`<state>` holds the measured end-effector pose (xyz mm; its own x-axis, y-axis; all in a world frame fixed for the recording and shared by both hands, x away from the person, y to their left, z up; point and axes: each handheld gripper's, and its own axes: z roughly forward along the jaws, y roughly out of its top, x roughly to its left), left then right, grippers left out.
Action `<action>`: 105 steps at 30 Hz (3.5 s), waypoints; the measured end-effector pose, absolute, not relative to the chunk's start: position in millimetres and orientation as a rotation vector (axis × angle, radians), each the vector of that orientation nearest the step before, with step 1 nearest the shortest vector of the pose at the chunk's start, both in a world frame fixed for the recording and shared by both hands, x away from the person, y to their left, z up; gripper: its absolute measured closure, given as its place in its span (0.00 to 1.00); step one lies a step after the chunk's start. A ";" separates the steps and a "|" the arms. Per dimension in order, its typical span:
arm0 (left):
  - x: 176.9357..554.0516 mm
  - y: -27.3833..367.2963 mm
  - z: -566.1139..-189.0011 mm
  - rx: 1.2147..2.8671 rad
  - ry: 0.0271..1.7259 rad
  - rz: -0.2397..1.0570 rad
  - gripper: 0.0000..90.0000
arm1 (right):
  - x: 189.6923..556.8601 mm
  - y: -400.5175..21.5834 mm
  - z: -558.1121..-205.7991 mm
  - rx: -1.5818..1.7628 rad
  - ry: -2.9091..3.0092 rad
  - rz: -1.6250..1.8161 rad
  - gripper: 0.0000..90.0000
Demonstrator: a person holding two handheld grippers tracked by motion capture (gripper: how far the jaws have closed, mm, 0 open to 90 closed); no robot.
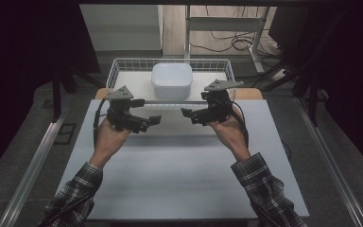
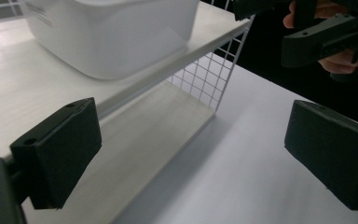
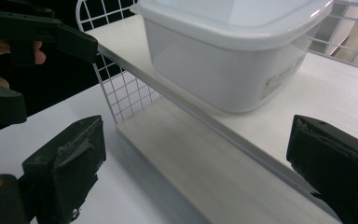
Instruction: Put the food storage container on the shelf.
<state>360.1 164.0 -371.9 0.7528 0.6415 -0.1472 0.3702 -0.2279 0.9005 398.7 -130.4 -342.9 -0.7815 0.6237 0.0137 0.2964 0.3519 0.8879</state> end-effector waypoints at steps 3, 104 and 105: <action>357.7 161.9 -376.6 1.860 0.768 0.291 0.01 | 395.7 -132.8 -345.6 0.811 2.295 1.405 0.05; 223.5 213.7 -530.0 2.015 0.882 0.274 0.00 | 267.9 -241.9 -490.4 0.980 2.335 1.141 0.00; 222.5 214.6 -531.1 2.015 0.887 0.265 0.00 | 266.9 -243.5 -492.4 0.991 2.339 1.134 0.00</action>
<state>222.5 214.6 -531.1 0.7208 0.6778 -0.1449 0.4871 -0.3466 0.8017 266.9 -243.5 -492.4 -0.6903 0.7233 -0.0152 0.4360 0.4327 0.7891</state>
